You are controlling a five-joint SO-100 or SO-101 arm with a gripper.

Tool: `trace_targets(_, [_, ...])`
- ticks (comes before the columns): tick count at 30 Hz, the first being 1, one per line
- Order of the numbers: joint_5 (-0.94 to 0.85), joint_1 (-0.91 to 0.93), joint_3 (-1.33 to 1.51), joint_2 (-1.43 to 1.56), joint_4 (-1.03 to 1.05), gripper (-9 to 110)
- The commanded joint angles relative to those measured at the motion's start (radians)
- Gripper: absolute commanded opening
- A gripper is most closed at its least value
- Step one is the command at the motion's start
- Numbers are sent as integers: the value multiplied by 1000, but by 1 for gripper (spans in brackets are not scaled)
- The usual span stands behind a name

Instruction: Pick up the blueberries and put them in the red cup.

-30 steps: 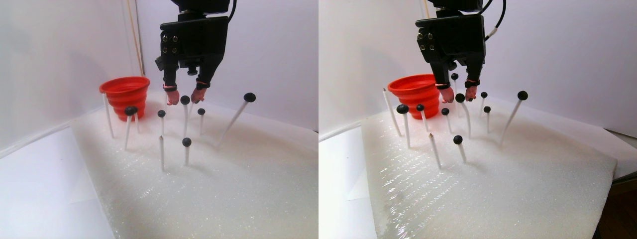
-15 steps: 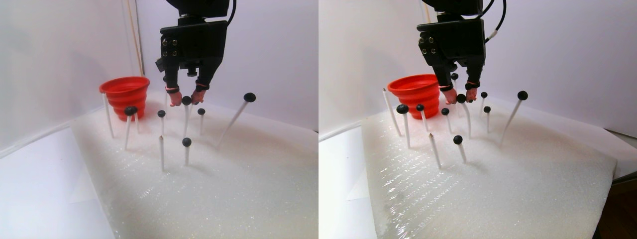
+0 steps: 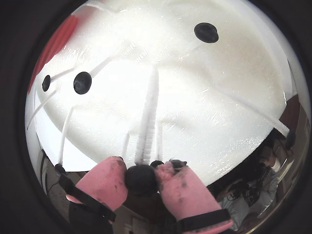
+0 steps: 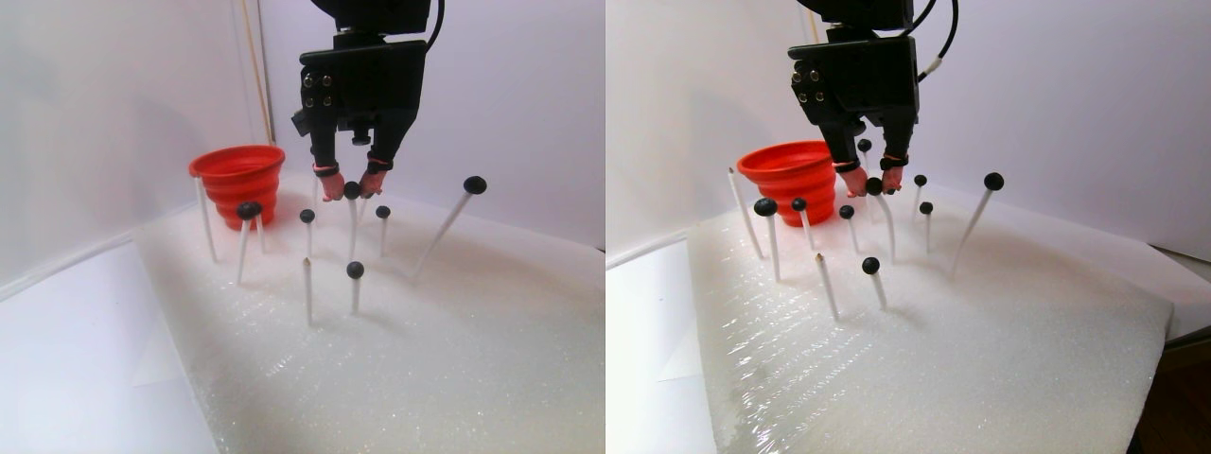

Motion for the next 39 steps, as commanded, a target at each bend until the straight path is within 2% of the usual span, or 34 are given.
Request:
trace_targets(1, [-6,-8,-21,55,-6,11])
trace_targets(27, [-21,-64,-52,233,149,10])
trace_targets(39, [-14,-124,-135,206,158,11])
